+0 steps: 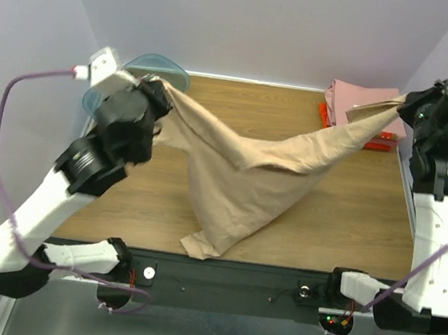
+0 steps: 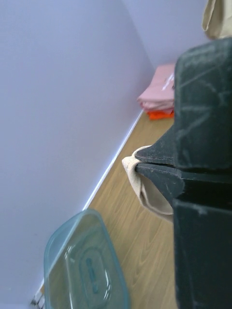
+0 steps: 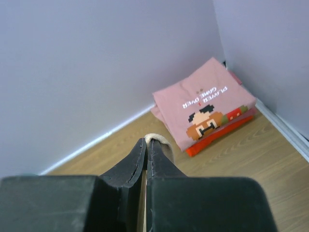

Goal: Fold and stack the t-shirts
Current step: Flatten the tshirt out

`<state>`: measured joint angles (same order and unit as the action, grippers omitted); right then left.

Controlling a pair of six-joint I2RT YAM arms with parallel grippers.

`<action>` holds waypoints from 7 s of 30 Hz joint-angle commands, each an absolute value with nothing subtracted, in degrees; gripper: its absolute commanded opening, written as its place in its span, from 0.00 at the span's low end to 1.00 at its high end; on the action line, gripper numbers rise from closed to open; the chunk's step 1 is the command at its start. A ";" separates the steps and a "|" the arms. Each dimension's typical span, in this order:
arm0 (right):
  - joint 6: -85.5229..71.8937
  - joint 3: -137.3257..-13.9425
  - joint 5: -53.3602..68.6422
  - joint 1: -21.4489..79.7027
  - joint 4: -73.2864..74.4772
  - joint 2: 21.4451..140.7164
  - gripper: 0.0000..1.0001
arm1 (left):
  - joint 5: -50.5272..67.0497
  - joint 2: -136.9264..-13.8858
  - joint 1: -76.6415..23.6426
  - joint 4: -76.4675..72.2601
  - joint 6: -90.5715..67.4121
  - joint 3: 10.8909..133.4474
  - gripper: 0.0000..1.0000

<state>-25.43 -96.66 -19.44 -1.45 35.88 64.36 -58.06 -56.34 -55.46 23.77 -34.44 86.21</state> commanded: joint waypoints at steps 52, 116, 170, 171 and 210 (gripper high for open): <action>-21.01 -70.84 -17.78 -1.85 39.64 68.47 1.00 | 1.49 -33.64 -12.83 30.16 -46.32 44.30 0.99; -22.94 -112.95 -24.25 34.45 44.91 125.69 0.67 | -8.96 -74.53 -38.32 5.54 -47.46 37.97 0.98; -36.92 -59.85 -20.56 10.81 18.98 82.64 0.00 | -22.85 -104.48 -73.21 19.59 -44.02 73.82 0.89; -36.31 -60.90 -21.52 10.55 20.72 81.92 0.00 | -23.90 -105.20 -73.21 21.43 -44.82 74.96 0.88; -19.96 -83.05 -35.07 3.34 44.64 90.25 0.00 | -15.48 -105.55 -86.39 17.76 -40.17 73.39 0.00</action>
